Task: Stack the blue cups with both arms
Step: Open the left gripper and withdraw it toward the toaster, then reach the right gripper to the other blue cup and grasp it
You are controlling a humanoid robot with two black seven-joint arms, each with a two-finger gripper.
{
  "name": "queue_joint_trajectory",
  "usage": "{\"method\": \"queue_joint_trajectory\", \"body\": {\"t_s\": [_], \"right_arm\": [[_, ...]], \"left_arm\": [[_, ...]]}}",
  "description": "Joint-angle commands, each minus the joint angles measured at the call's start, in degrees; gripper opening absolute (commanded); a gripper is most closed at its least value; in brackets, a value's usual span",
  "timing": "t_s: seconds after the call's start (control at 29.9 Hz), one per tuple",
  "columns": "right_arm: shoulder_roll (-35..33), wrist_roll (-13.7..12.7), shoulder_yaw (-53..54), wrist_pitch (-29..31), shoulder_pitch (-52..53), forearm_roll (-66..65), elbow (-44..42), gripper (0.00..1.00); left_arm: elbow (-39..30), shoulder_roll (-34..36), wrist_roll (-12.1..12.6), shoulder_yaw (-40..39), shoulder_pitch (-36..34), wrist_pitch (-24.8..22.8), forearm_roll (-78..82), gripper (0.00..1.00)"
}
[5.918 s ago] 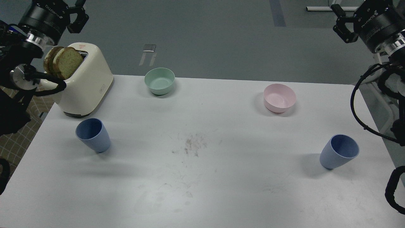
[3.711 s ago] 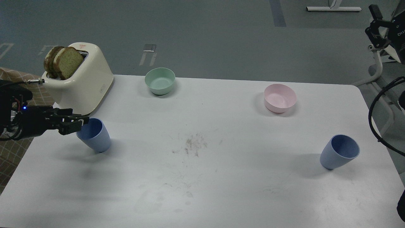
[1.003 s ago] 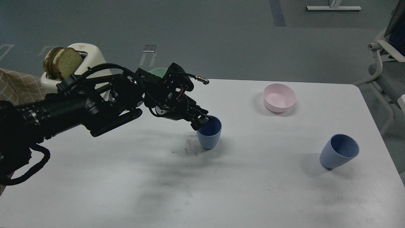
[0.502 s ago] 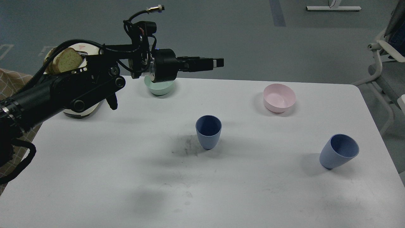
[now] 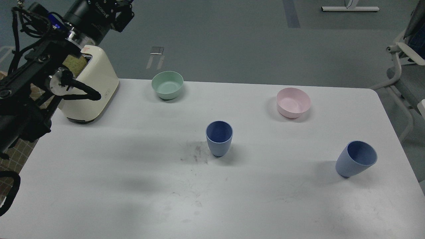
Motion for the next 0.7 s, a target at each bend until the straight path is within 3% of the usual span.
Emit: {"method": "queue_joint_trajectory", "body": {"t_s": [0.0, 0.43, 0.67], "right_arm": [[-0.21, 0.11, -6.56, 0.02, -0.56, -4.04, 3.4, 1.0], [0.93, -0.07, -8.6, 0.02, -9.52, -16.44, 4.29, 1.0], [2.6, -0.33, -8.78, 0.02, -11.72, -20.04, 3.67, 0.96]], "left_arm": [[0.0, 2.27, 0.26, -2.28, 4.32, 0.2, -0.75, 0.97], [0.0, 4.82, 0.35, -3.87, 9.96, 0.37, -0.58, 0.97], [0.0, 4.56, 1.14, -3.08, 9.96, 3.1, 0.13, 0.97]]}}
